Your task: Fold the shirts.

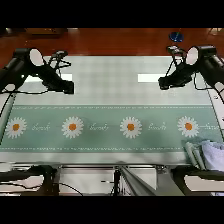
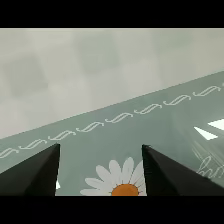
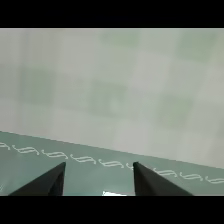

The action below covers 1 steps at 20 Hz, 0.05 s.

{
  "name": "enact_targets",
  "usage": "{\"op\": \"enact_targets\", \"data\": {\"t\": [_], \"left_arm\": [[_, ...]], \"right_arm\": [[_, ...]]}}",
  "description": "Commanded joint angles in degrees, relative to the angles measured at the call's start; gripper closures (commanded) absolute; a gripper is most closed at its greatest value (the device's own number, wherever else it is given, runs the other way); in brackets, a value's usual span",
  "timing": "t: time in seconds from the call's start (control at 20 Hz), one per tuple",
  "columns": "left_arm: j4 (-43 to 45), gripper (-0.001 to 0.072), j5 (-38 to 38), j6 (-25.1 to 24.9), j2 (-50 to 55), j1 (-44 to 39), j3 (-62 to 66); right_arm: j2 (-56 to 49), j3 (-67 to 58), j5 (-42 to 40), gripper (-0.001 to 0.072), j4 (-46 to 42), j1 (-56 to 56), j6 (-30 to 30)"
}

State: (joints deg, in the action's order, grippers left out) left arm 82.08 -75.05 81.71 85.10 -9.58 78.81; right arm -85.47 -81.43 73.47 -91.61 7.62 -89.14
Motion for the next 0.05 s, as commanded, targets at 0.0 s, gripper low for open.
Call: {"op": "enact_targets", "data": {"t": [0.0], "left_arm": [[0.0,0.0119,0.0,0.0,0.0,0.0,0.1]], "right_arm": [[0.0,0.0,0.0,0.0236,0.0,0.0,0.0]]}}
